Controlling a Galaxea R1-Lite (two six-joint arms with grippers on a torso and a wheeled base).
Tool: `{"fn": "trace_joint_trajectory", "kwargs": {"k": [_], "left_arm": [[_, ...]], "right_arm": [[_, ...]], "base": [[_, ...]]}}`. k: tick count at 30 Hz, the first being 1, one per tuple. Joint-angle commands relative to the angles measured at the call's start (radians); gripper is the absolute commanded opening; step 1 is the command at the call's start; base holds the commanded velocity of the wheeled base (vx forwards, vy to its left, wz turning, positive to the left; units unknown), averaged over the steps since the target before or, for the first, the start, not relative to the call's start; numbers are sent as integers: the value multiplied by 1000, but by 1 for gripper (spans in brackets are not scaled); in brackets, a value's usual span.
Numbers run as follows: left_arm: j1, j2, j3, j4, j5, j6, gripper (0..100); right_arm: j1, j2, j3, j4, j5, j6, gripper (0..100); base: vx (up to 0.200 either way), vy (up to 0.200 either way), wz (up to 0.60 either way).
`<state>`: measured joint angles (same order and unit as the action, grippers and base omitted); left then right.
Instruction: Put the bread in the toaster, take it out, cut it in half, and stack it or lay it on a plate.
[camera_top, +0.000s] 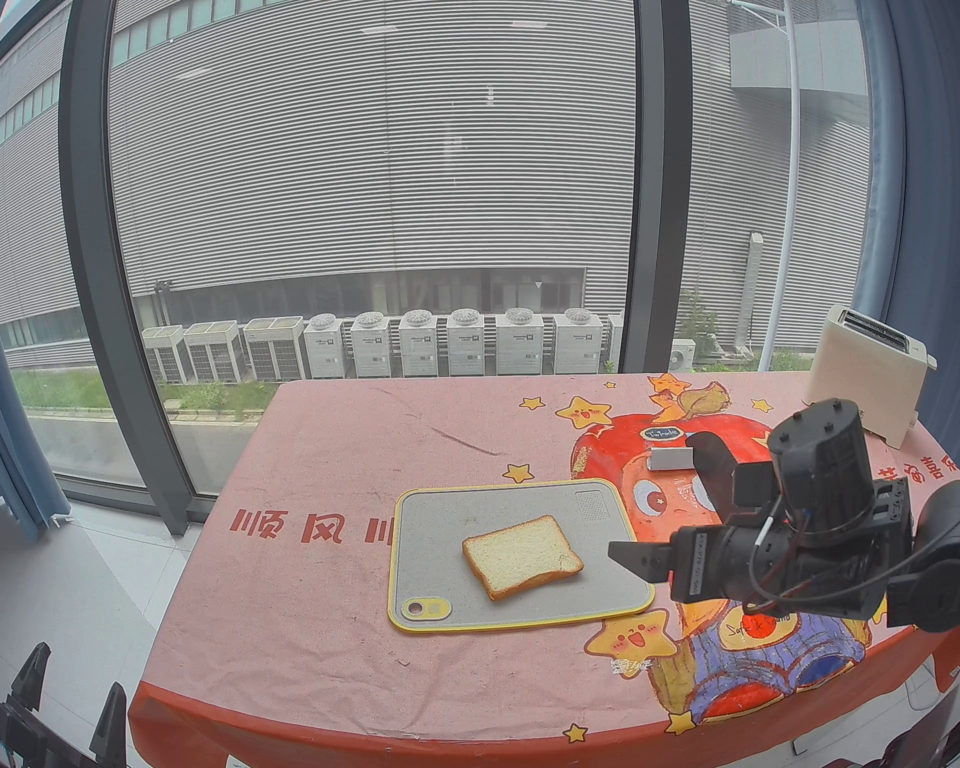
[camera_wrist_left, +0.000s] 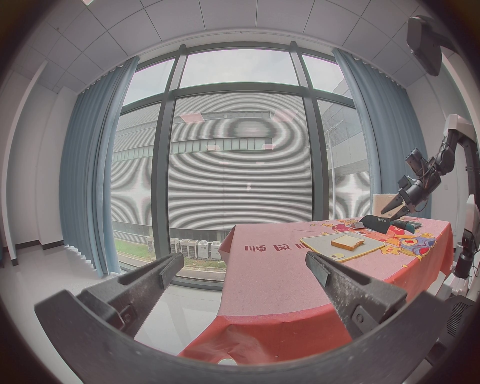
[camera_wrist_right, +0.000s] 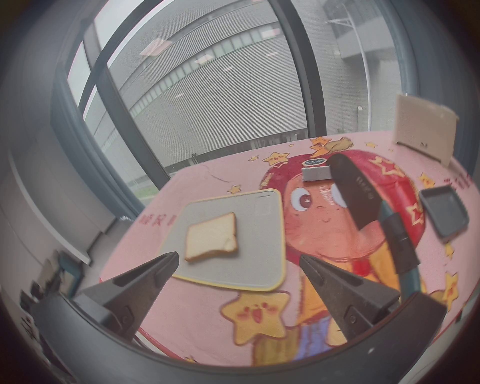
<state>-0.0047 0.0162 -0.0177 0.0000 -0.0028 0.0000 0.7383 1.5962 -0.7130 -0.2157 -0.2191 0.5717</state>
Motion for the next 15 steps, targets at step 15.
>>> {"fn": "trace_joint_trajectory", "kwargs": {"k": [15], "left_arm": [[0, -13, 18, 0, 0, 2, 100]], "right_arm": [[-131, -390, 277, -2, -6, -277, 100]], "base": [[0, 0, 0]]}}
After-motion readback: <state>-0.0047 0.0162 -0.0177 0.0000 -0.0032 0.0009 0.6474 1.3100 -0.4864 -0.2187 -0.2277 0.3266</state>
